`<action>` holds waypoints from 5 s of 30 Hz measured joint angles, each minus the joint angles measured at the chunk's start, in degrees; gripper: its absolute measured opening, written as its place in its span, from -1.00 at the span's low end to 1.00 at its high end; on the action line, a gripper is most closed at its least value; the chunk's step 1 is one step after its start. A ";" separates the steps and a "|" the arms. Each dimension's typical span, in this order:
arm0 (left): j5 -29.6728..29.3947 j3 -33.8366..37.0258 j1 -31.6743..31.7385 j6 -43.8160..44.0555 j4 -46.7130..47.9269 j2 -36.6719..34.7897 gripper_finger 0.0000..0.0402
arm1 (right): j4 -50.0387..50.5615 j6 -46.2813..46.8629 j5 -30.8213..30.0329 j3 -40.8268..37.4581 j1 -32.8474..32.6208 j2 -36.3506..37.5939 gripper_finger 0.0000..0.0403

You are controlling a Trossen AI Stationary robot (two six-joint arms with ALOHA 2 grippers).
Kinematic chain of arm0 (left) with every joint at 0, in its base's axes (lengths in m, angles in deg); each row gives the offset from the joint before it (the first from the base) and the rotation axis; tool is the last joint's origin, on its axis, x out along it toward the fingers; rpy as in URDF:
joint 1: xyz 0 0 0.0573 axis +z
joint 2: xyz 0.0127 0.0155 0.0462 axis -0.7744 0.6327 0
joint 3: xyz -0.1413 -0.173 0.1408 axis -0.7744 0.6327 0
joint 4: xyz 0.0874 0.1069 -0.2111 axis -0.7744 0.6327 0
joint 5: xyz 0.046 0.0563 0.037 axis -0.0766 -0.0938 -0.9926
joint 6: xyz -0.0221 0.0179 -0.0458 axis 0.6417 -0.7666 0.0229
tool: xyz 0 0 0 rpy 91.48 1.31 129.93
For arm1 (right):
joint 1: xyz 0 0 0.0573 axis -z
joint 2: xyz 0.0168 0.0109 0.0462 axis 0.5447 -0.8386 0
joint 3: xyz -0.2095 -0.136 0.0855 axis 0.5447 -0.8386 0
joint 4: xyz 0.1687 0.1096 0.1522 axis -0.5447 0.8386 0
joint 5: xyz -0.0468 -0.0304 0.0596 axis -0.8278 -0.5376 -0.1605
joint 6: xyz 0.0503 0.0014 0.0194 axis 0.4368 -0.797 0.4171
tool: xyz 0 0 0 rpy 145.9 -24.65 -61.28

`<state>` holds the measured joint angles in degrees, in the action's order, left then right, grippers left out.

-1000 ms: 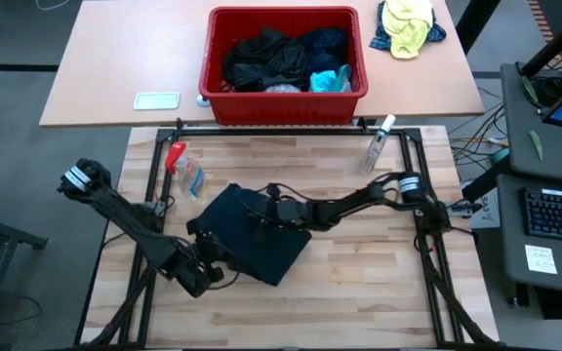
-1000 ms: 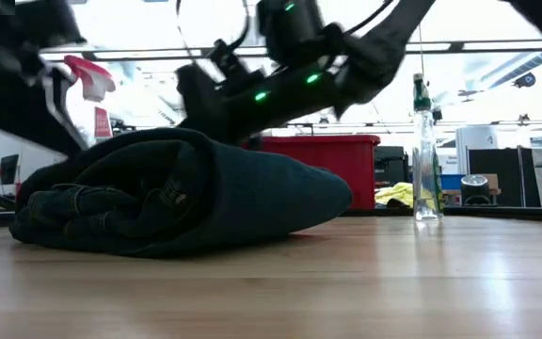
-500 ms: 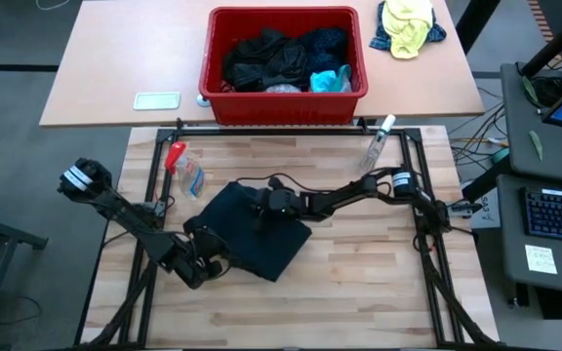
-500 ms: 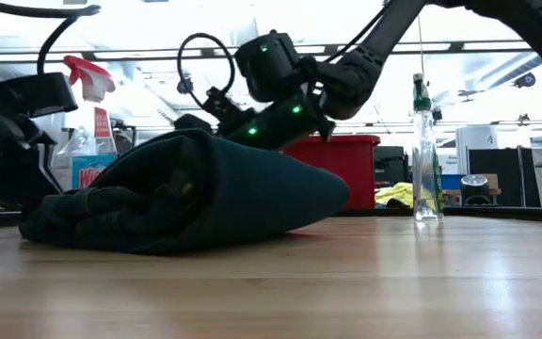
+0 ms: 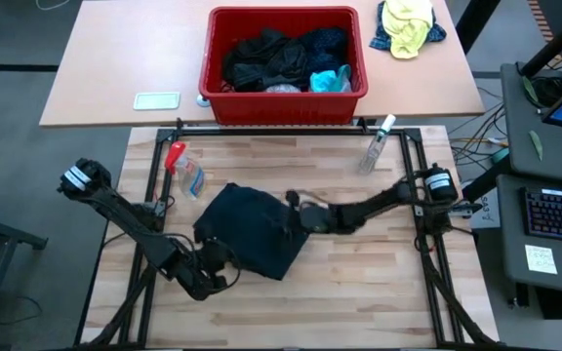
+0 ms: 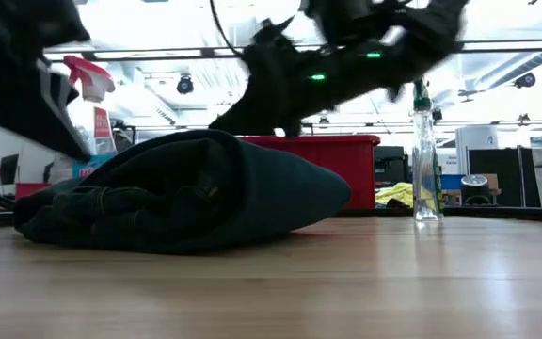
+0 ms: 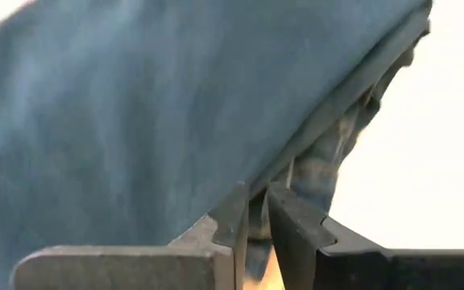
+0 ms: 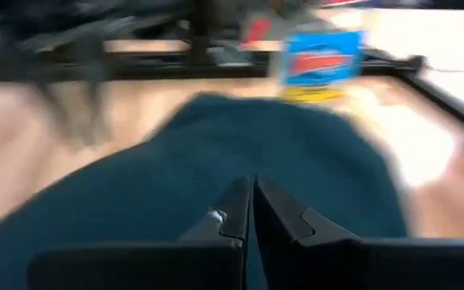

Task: Fold Laundry from Bin
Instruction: Fold the blue pants

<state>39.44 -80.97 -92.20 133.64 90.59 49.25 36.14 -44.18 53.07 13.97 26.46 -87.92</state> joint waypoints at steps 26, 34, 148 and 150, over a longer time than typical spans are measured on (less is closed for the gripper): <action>10.26 10.85 -3.20 8.39 -8.41 -0.42 -0.82 | 9.56 -2.42 0.75 -11.89 -7.09 0.03 -0.94; 7.12 0.04 -3.25 -8.01 -7.95 -0.74 -0.82 | 22.03 -0.97 -4.39 -16.75 -7.20 18.95 -0.94; 13.33 1.36 27.39 -31.74 -4.06 -11.21 -0.89 | 12.70 21.37 -15.24 -15.16 -5.19 10.60 -0.94; 13.36 2.00 27.30 -35.27 -14.49 -9.72 -0.90 | 11.67 20.51 -15.48 -15.00 -5.21 11.30 -0.94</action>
<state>52.80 -78.97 -64.90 98.37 76.10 39.53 47.82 -23.67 37.59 -1.03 21.26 -76.62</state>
